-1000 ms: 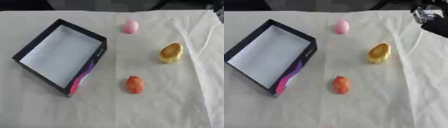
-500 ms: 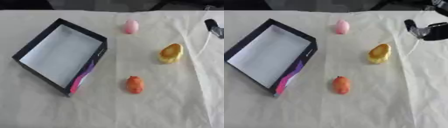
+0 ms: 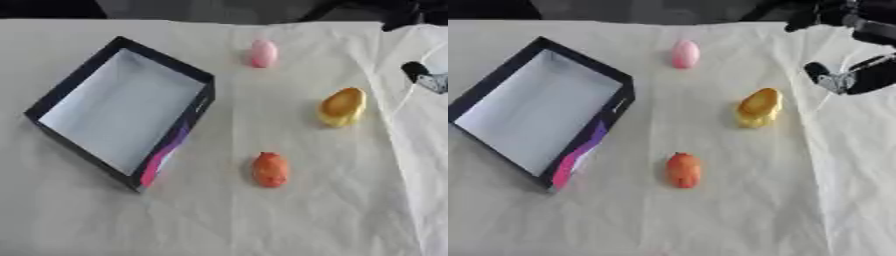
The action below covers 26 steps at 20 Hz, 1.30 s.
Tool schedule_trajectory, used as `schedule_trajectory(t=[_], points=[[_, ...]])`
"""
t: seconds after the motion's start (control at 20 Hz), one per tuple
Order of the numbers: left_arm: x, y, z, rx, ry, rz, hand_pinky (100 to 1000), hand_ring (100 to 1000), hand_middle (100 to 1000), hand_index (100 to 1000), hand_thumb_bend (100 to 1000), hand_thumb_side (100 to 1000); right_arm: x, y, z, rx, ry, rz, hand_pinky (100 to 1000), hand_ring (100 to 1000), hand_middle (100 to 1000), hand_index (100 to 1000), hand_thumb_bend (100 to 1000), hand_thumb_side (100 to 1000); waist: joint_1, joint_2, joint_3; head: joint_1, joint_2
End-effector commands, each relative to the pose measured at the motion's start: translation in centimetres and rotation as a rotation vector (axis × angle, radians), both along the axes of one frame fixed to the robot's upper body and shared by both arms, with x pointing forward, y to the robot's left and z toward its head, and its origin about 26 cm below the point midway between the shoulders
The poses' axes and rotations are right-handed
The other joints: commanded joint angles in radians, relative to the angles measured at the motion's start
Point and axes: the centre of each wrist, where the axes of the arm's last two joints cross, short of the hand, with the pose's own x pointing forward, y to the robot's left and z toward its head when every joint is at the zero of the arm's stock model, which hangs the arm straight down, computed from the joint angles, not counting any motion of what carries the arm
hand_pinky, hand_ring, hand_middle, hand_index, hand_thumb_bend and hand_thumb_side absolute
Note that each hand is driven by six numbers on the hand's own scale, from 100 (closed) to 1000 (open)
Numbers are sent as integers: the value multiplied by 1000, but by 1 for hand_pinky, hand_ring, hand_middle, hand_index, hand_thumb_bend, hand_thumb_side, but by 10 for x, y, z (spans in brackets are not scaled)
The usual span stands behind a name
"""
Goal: Pick up objects on the table and place them in the box.
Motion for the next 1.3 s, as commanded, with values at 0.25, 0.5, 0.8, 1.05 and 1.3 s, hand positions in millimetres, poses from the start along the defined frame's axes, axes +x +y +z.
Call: schedule_trajectory(t=[0.25,0.5,0.8,1.05,1.3], points=[[0,2,6,22,-13,-10,849,732,791,905,168,707,3,6,-1,-46,35,26,918,892,927,916,100,190,-13,-13,5,-7,-1],[0,0,5,21,-10,-19,850,731,792,906,165,709,7,15,-18,-104,82,51,918,895,932,924,100,229,-11,-8,8,-13,-1],[0,-1,5,18,-7,-26,850,734,792,906,164,714,14,13,-36,-152,137,41,922,904,949,947,100,223,-9,-4,9,-16,-1],[1,-3,4,16,-5,-32,851,735,792,906,162,716,20,11,-50,-147,184,31,926,905,951,948,100,264,-7,-1,9,-18,-1],[1,-3,3,12,-5,-34,851,736,791,905,161,718,25,10,-59,-155,202,21,922,903,947,946,100,277,-6,3,12,-21,-1]])
